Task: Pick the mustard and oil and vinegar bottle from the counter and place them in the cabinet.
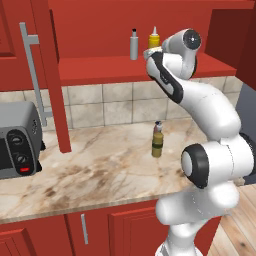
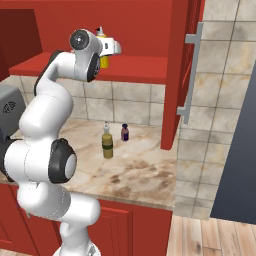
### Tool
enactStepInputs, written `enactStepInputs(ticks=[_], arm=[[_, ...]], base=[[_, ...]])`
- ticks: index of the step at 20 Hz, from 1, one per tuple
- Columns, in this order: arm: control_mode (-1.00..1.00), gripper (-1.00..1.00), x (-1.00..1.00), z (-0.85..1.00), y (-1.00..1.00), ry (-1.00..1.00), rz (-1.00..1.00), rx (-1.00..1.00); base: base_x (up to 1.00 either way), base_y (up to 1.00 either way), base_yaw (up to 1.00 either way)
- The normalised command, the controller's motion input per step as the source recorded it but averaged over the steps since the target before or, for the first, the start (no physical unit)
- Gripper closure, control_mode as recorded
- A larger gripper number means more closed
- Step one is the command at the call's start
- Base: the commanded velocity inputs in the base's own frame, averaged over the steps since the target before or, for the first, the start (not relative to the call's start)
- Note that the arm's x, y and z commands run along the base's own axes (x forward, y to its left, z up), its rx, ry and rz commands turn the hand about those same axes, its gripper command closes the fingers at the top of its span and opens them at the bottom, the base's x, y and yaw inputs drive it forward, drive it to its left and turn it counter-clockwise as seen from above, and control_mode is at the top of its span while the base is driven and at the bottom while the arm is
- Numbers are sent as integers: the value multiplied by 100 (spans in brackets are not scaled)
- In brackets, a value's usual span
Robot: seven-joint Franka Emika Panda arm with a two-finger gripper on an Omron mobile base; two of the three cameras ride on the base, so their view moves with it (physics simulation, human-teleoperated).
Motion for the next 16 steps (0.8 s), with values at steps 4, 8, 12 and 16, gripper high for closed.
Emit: enactStepInputs(ticks=[4,8,12,16], arm=[[-100,-100,-82,0,0,-11,2,1],[-100,-100,-72,-9,0,-4,2,0],[-100,-100,-65,-23,0,0,2,0],[-100,-100,-57,-28,0,0,1,0]], base=[[0,0,0],[0,0,0],[0,0,0],[0,0,0]])
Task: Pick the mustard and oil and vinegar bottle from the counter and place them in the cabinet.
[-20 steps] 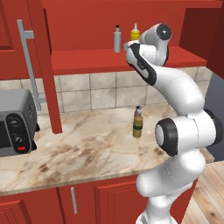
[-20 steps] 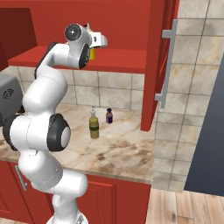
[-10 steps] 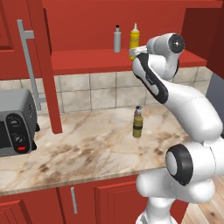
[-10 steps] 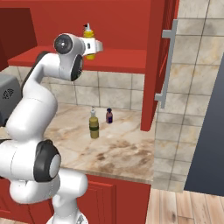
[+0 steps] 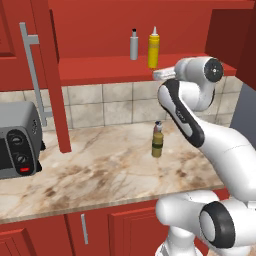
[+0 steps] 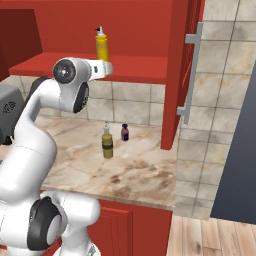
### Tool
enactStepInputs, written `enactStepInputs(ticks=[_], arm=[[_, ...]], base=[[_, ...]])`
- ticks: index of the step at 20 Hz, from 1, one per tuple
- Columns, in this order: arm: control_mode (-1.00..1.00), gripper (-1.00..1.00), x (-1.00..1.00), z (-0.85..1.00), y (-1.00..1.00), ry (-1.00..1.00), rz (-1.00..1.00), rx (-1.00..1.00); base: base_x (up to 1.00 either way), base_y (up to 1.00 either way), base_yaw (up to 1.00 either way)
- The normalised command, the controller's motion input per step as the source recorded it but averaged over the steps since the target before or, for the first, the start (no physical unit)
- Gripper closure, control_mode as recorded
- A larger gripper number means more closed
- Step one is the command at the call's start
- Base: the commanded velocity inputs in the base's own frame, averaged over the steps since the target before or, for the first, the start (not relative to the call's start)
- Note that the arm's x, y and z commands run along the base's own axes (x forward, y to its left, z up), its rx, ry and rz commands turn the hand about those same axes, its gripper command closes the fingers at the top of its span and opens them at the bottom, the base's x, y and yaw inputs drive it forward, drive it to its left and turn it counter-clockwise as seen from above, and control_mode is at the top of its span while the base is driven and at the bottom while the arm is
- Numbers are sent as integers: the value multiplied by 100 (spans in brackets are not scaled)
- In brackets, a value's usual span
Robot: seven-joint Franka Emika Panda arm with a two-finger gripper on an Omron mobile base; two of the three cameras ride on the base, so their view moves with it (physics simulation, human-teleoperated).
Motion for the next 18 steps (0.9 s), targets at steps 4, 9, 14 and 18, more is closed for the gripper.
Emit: enactStepInputs(ticks=[4,9,14,18], arm=[[-100,-100,-46,-33,0,0,1,0],[-100,-100,-19,-33,0,1,0,0],[-100,-100,0,-35,0,7,0,0],[-100,-100,0,-41,0,14,0,0]], base=[[0,0,0],[0,0,0],[0,0,0],[0,0,0]])
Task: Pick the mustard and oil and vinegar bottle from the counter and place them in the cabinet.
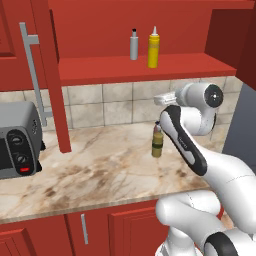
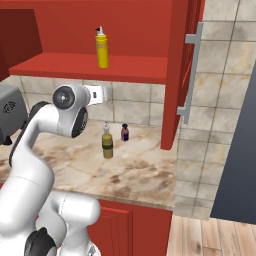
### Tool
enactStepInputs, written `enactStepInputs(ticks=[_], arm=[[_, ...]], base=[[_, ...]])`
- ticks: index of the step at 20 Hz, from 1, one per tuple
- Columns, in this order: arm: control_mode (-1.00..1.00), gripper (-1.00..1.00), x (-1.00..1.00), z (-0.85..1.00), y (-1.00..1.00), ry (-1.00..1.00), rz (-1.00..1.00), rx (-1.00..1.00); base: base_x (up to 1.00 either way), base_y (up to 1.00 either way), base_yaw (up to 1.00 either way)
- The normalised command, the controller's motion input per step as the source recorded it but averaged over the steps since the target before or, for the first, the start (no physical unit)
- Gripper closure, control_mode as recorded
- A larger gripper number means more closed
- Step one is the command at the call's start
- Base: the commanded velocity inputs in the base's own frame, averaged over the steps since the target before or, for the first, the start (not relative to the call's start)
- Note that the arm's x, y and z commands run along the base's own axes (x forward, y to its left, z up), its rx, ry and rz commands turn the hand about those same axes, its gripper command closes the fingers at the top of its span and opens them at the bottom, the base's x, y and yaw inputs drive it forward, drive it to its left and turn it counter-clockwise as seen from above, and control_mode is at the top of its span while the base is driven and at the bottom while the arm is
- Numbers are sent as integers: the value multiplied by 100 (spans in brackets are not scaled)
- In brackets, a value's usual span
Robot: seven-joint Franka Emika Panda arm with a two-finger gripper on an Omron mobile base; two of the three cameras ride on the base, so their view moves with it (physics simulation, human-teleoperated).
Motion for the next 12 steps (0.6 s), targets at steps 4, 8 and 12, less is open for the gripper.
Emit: enactStepInputs(ticks=[4,8,12], arm=[[-100,-100,0,-44,0,18,0,2],[-100,-100,0,-44,0,16,0,1],[-100,-100,0,-36,0,7,0,0]], base=[[0,0,0],[0,0,0],[0,0,0]])
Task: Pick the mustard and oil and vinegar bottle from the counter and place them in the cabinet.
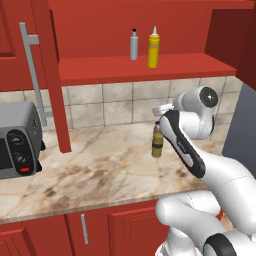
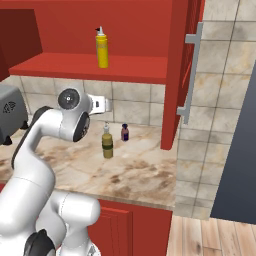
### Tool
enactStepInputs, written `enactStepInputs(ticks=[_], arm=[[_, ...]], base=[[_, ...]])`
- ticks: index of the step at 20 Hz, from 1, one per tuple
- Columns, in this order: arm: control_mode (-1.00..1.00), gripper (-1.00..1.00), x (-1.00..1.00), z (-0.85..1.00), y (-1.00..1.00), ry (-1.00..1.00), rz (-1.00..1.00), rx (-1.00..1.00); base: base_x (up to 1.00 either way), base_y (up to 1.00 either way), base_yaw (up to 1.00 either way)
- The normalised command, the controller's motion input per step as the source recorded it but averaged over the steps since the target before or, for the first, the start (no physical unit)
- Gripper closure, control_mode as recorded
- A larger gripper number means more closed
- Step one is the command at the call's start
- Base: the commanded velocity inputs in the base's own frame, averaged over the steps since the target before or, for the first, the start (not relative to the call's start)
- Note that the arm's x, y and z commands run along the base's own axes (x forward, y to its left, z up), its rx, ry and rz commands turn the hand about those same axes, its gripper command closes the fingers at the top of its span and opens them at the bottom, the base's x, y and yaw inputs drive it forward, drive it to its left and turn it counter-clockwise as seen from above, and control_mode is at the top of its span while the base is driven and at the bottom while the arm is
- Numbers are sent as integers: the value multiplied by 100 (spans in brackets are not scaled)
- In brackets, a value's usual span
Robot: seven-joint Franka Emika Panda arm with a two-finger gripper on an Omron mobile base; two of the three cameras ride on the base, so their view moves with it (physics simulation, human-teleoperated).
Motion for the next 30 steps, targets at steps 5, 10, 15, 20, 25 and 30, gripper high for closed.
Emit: enactStepInputs(ticks=[5,10,15,20,25,30], arm=[[-100,-100,0,-43,0,6,3,2],[-100,-100,1,-51,0,16,5,2],[-100,-100,0,-51,0,21,3,2],[-100,-100,0,-31,0,16,0,1],[-100,-100,0,-27,0,3,2,0],[-100,-100,0,-32,0,0,2,0]], base=[[0,0,0],[0,0,0],[0,0,0],[0,0,0],[0,0,0],[0,0,0]])
